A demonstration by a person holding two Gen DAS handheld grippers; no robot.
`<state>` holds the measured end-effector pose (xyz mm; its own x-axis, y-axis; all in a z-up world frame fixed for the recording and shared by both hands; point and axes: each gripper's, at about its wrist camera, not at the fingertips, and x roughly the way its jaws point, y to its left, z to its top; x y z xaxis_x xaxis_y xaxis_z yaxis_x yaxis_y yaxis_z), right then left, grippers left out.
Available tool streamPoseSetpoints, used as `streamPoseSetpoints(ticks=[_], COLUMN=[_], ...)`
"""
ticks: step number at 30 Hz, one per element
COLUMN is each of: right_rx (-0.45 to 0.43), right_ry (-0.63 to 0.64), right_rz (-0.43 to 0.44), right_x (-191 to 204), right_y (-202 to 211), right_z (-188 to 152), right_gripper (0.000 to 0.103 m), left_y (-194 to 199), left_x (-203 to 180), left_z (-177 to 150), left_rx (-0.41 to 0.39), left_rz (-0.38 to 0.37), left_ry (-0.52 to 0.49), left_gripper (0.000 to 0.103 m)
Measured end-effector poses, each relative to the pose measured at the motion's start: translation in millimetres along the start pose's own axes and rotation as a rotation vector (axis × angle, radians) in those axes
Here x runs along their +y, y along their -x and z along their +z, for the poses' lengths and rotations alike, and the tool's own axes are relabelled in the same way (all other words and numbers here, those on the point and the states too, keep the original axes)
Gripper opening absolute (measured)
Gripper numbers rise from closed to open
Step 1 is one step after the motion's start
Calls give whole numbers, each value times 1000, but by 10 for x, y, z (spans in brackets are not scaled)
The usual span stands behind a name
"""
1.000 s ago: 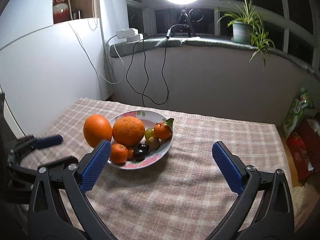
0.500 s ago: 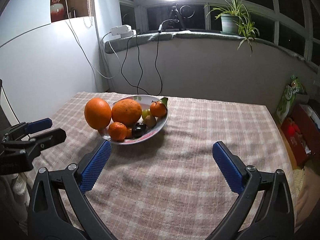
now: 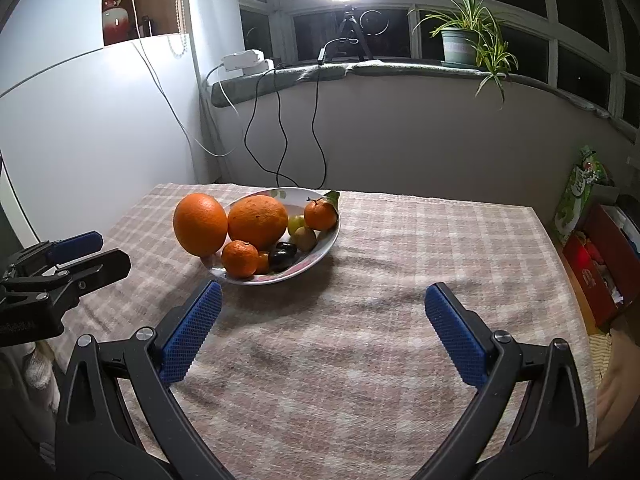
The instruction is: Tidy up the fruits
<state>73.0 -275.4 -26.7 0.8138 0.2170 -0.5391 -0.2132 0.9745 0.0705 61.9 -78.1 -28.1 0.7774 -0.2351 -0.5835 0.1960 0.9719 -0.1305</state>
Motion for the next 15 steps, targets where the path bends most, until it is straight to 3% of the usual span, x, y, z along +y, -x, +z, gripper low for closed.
streamPoseSetpoints(ticks=[15], right_rx=[-5], right_ry=[13], right_rz=[8], right_x=[45], right_y=[22], right_z=[7], right_gripper=[103], left_y=[23], left_x=[-20], left_z=[1], left_rx=[-5], left_rz=[7], left_ry=[-2], left_gripper=[82])
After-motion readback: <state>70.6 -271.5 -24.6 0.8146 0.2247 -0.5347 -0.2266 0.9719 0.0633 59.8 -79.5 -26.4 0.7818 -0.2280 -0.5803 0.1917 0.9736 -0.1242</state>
